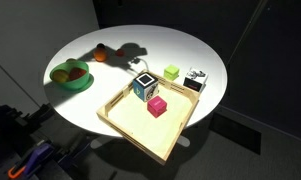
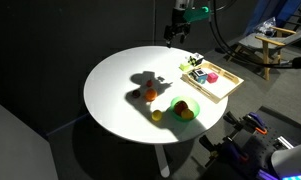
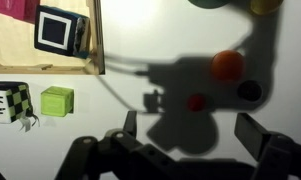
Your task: Put the small red fruit in the green bowl
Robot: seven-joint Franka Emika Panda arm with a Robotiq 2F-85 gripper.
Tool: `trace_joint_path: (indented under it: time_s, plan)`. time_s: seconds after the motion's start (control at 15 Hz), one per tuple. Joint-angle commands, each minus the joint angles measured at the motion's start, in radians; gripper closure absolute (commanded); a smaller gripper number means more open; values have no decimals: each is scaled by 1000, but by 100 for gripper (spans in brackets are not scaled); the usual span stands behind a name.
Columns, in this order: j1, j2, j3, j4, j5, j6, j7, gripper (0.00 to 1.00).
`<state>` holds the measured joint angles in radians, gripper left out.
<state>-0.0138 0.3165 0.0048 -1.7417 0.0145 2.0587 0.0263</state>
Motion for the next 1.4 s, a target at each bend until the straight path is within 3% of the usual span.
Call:
trace_joint_path:
  time_s: [0.0,0.53,0.67,1.33]
  plan:
    - [14,37,-2,74,-30,-86,-20,0]
    - [39,80,6,120,-50,-204,-25,0]
    - [39,62,4,77,-36,-167,-6,0]
    - [40,68,5,77,-37,-168,-7,0]
